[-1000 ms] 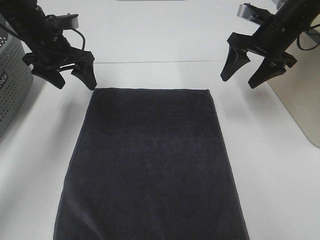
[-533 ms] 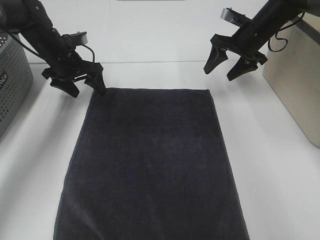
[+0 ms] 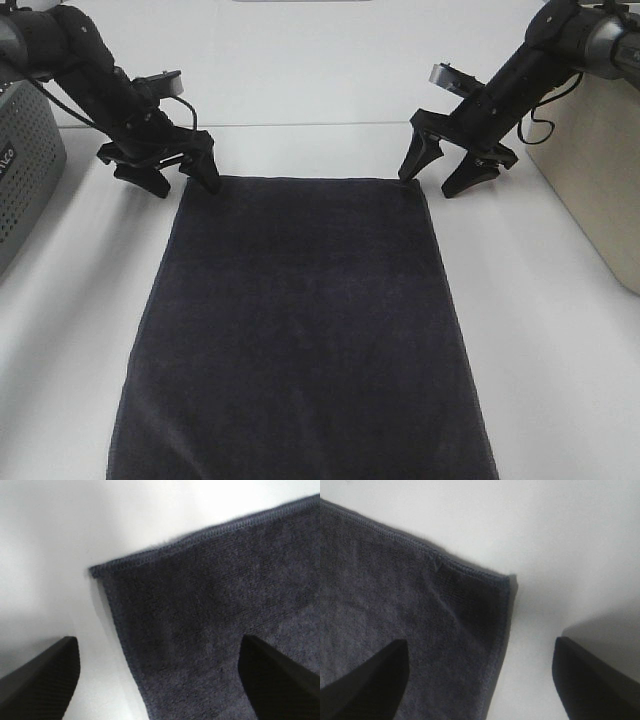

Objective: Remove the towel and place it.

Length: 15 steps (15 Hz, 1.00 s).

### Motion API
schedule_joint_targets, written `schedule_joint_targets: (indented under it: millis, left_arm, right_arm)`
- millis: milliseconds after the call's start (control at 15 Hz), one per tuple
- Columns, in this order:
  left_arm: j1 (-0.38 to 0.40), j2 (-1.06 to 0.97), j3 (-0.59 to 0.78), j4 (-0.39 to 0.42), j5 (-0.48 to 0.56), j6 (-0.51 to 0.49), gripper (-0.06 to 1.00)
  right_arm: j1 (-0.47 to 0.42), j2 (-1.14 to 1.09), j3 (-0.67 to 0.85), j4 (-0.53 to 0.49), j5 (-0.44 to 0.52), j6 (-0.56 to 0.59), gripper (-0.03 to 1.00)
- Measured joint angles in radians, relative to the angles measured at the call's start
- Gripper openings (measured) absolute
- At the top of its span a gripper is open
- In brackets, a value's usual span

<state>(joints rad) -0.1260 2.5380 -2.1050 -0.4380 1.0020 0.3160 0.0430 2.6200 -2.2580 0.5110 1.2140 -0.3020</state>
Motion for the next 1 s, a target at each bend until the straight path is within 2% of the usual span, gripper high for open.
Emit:
schedule_joint_targets:
  millis: [600, 1000]
  left_arm:
    - [0.0, 0.003, -0.001, -0.013, -0.014, -0.007, 0.81]
    - [-0.031, 0.016, -0.007, -0.029, -0.006, -0.042, 0.65]
  right_arm:
    - [0.0, 0.02, -0.011, 0.022, 0.001, 0.002, 0.78]
    - [0.029, 0.036, -0.02, 0.037, 0.001, 0.033, 0.67]
